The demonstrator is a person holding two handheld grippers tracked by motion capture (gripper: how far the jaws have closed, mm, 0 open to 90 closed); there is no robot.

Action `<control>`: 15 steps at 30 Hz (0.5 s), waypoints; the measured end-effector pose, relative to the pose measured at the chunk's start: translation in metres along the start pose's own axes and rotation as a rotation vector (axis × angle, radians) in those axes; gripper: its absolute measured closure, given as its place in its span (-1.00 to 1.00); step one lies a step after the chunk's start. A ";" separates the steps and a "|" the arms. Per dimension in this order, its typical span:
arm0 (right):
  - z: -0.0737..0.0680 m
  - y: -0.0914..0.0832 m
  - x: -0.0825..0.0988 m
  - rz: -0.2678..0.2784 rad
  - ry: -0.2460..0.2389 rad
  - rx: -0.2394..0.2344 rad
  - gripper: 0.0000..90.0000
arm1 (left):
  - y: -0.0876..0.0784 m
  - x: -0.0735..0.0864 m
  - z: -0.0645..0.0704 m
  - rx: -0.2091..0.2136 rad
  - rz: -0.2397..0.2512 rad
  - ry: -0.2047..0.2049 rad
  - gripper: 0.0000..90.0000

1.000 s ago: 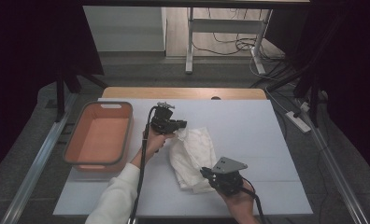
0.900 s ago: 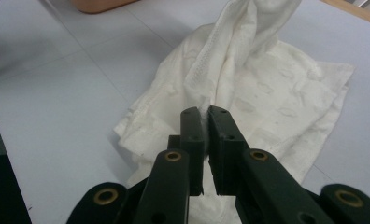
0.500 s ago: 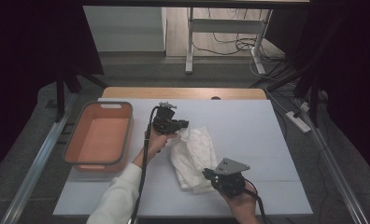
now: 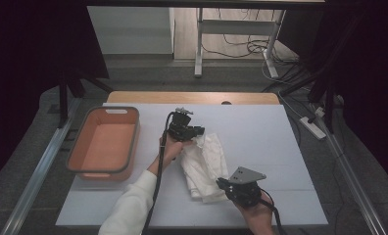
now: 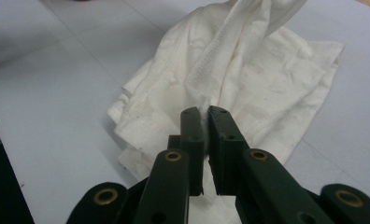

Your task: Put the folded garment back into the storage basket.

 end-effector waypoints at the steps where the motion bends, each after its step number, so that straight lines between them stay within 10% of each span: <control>1: 0.000 0.000 0.000 0.000 0.000 0.000 0.88 | 0.000 0.000 0.000 0.000 0.000 0.000 0.84; 11: 0.006 -0.004 0.010 -0.028 0.023 0.001 0.85 | 0.022 -0.002 0.010 0.010 -0.022 0.005 0.74; 15: 0.007 -0.008 0.014 -0.037 0.035 -0.006 0.58 | 0.019 -0.004 0.015 0.032 0.012 0.026 0.33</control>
Point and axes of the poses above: each handheld gripper's, and its own axes: y roughly forward along the jaws, x roughly out of its underside, z roughly to its right, the point moved 1 cm from there along y, roughly forward along the jaws, and after that the axes turned 6 degrees about -x, right-handed, at the moved point
